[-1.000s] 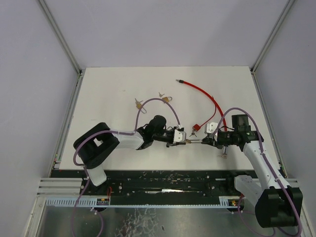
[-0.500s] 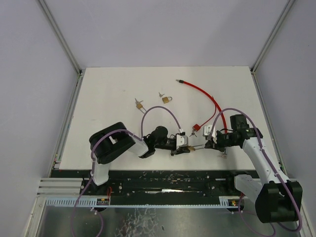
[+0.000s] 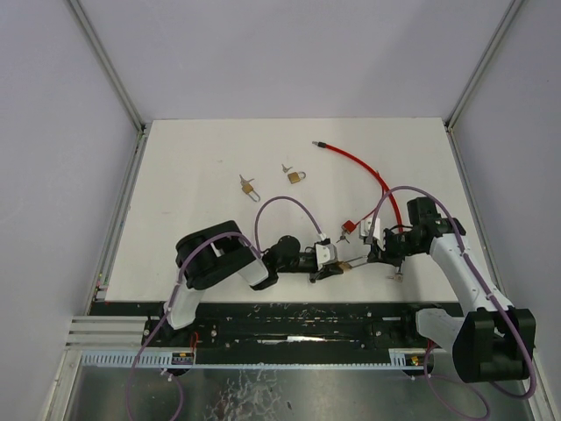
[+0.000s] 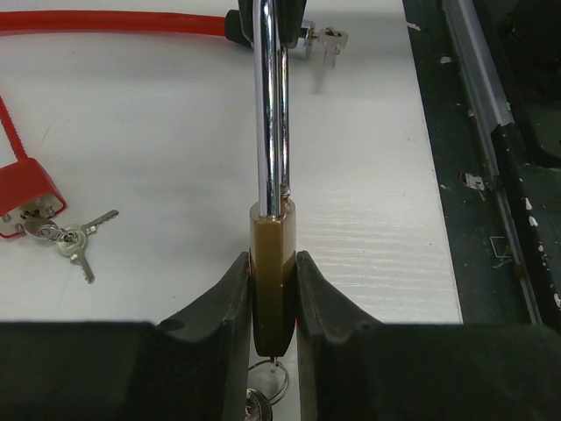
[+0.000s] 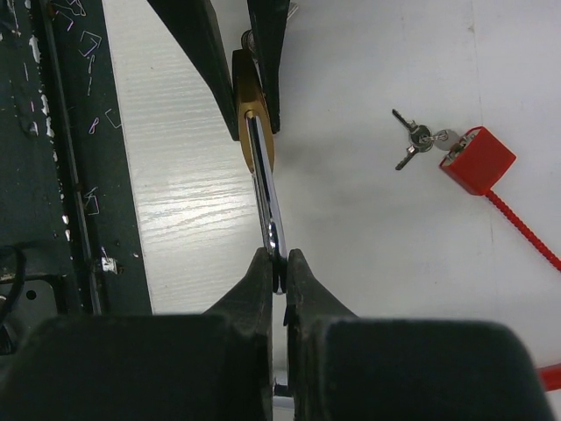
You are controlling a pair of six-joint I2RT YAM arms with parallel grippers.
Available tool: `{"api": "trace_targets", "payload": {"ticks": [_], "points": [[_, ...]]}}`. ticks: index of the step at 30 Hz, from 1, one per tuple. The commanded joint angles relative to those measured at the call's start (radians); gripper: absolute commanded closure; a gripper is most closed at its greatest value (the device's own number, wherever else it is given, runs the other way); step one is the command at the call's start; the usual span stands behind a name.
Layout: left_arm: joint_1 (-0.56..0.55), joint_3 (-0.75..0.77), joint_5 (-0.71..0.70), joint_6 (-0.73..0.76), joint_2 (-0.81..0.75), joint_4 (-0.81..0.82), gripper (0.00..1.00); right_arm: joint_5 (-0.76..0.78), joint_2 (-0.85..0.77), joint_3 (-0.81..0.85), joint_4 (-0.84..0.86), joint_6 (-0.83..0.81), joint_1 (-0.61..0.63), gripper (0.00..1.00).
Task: Lock with the key
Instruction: Lock the lock.
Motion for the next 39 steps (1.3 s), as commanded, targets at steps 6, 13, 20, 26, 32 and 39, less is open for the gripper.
{"api": "trace_targets", "payload": {"ticks": [6,13,20,26,32,39], "points": [[-0.095,0.027,0.019,0.046,0.008,0.173,1.00,-0.125,0.080,0.046,0.006,-0.119,0.015,1.00],[-0.095,0.037,0.061,0.048,0.009,0.142,1.00,-0.111,0.081,-0.007,0.062,-0.208,0.033,1.00],[-0.096,0.057,0.113,0.055,0.018,0.107,1.00,-0.127,0.078,-0.019,0.062,-0.238,0.067,1.00],[-0.095,0.067,0.115,0.072,0.020,0.081,1.00,-0.192,0.088,-0.001,0.008,-0.260,0.099,1.00],[-0.096,0.080,0.118,0.076,0.028,0.067,1.00,-0.172,0.146,0.008,0.018,-0.219,0.157,1.00],[-0.096,0.085,0.109,0.081,0.035,0.063,1.00,-0.152,0.206,0.021,0.030,-0.159,0.207,1.00]]}}
